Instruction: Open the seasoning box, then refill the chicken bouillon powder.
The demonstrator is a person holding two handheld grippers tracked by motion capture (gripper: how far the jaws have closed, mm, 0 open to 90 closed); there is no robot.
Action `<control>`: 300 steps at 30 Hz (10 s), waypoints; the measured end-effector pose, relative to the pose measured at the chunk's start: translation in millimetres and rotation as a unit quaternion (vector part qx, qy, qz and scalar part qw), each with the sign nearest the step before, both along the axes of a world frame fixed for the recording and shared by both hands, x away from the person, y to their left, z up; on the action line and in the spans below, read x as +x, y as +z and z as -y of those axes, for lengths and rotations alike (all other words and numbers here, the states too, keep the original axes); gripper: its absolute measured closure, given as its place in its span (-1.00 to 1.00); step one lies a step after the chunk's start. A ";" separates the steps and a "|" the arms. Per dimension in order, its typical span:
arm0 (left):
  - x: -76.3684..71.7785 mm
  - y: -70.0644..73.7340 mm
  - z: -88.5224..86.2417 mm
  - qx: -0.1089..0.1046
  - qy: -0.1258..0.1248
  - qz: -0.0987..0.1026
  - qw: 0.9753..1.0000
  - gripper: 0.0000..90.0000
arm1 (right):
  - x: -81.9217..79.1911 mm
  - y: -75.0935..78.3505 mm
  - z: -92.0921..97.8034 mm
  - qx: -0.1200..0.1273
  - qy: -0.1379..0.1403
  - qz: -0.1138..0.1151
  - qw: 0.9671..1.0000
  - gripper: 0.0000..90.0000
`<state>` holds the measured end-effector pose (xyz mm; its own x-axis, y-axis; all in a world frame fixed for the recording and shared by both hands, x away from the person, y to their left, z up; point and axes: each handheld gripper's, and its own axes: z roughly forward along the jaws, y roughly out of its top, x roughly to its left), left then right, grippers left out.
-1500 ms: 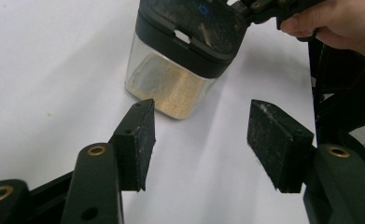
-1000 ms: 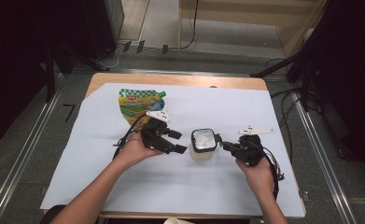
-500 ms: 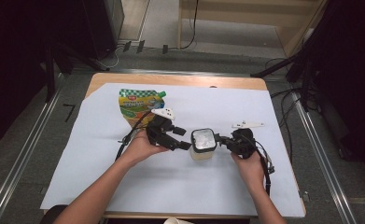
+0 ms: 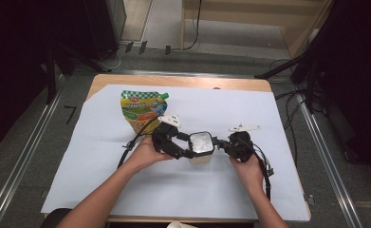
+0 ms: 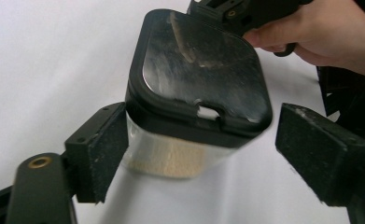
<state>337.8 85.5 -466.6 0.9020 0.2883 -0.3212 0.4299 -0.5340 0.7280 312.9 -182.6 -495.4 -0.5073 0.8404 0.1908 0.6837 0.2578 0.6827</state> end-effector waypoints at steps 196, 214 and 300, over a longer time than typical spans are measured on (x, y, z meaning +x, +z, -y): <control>2.2 71.2 -115.2 -0.004 0.084 -0.013 0.996 -0.06 | -93.9 26.2 -91.1 0.069 0.225 0.028 0.972 0.12; 5.3 73.1 -160.6 0.002 0.131 -0.014 0.991 0.00 | -93.0 25.5 -95.3 0.071 0.234 0.026 0.969 0.13; 1.6 116.5 -150.2 -0.054 0.153 -0.007 0.987 1.00 | -70.8 17.7 -161.7 0.093 0.232 0.031 0.968 0.17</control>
